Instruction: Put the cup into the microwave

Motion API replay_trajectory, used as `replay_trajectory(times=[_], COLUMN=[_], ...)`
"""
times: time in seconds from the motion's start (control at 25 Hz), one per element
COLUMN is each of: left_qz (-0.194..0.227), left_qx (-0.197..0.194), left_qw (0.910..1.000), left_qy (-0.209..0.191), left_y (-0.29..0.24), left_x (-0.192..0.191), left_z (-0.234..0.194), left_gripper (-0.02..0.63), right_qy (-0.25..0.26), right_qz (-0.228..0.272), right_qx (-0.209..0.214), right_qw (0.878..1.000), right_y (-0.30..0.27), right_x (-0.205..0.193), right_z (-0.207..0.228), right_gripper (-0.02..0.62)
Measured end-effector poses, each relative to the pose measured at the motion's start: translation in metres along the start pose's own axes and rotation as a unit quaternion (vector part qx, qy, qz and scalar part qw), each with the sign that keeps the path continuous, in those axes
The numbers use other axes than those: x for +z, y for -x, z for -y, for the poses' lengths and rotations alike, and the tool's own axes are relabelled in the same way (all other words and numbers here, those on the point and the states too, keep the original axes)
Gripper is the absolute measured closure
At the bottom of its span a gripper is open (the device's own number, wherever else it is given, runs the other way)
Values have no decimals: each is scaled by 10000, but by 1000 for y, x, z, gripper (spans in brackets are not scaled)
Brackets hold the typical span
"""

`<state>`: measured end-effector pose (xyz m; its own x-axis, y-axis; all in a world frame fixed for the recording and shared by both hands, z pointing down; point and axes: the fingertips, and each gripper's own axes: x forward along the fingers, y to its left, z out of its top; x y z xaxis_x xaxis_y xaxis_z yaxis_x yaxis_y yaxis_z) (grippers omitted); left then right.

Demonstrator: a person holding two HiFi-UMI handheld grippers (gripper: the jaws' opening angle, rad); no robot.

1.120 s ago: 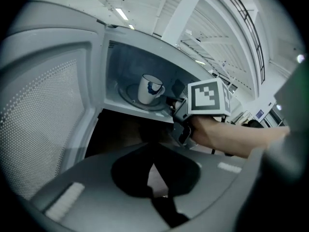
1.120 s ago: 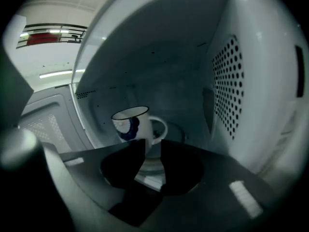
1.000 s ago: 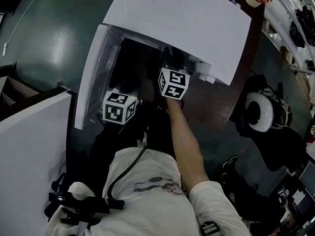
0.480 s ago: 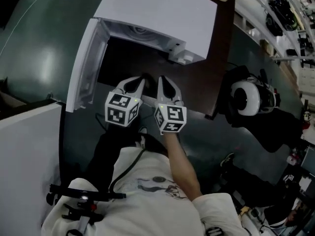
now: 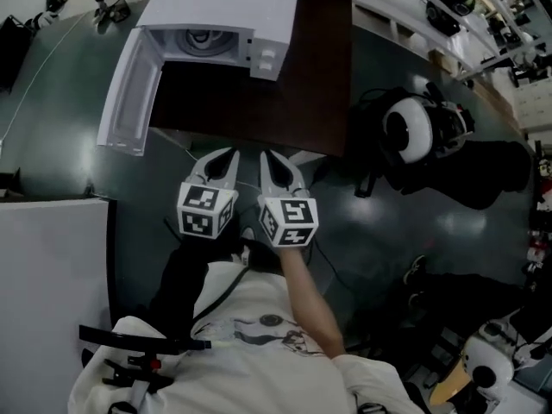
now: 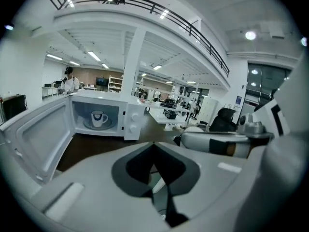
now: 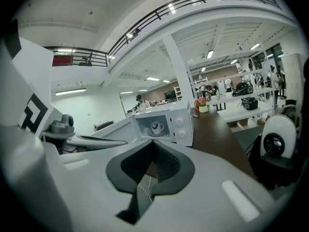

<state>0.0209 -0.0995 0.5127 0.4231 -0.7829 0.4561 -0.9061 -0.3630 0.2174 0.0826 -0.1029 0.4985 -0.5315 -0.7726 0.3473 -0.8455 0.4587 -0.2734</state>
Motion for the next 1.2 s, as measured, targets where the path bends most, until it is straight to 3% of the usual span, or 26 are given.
replay_trajectory(times=[0.2,0.44,0.84,1.0,1.2], left_qz=[134,155,522,483,520], left_qx=[-341,-378,-335,-264,-245], left_qw=[9993,9991,9981,9983,9982], left_qy=[5,-128,-14,173,186], left_y=[33,62,108,142,176], left_x=[8,7,7,-17,-43], left_z=[34,47,33,15,-9], left_gripper=[607,607,607,607,607], right_qy=[248,55,533,694,848], right_qz=[140,155,148,-91,80], right_qx=[217,135,213,312,194], right_qw=[9994,9998,9982,9971,9962], right_y=[51,85,102,106,109], right_x=[16,6,7,-18,-37], right_z=[-7,-2,-50,-88,-124], right_gripper=[594,594,594,594,594])
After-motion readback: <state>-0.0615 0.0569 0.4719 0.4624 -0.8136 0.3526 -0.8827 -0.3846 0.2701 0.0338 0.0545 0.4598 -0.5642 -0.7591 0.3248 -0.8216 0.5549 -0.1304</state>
